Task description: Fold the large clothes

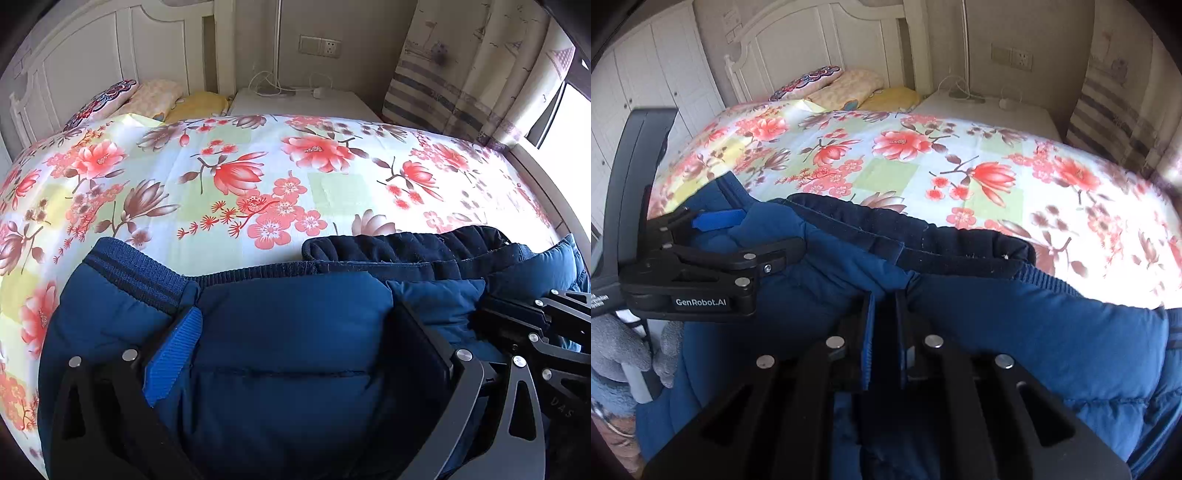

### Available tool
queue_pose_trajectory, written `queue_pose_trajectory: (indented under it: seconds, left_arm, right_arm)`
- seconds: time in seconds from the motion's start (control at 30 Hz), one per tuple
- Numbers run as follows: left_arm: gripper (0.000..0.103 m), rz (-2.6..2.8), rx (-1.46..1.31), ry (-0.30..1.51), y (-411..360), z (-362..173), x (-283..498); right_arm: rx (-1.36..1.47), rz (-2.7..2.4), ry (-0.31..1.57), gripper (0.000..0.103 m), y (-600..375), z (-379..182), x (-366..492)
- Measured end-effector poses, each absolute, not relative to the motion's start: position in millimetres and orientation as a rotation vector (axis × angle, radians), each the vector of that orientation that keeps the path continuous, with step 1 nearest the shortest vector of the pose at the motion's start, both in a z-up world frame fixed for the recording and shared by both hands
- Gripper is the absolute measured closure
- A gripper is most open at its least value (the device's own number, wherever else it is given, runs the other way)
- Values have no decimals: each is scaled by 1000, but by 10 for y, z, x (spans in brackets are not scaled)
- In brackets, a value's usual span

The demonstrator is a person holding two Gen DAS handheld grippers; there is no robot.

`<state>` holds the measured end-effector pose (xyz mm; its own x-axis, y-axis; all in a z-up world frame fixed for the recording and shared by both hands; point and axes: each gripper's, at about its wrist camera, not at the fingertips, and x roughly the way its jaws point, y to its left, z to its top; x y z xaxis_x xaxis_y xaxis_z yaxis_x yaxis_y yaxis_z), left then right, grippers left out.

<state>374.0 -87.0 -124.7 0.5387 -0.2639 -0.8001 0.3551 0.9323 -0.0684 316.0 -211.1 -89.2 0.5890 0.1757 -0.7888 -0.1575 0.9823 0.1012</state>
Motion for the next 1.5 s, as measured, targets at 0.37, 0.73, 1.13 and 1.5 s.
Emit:
queue_pose_trajectory:
  seconds: [0.37,0.73,1.13,1.5]
  left_arm:
    - [4,-386,82,927,-830,-1229,3722]
    - [7,-446,125,855,-1304,-605,3355]
    - [4,-519,270,881,-1601,-994,3390]
    - [6,-330,-57,950,-319,-1164,4048]
  right_arm:
    - [297,-180,849,89,-3613,-840,2702]
    - [241,-202,882,89,-3556,-1012,2778]
    - [279,-191,874,89,-3595,-1020,2760]
    - [286,-186,871,88,-3607,-1021,2750]
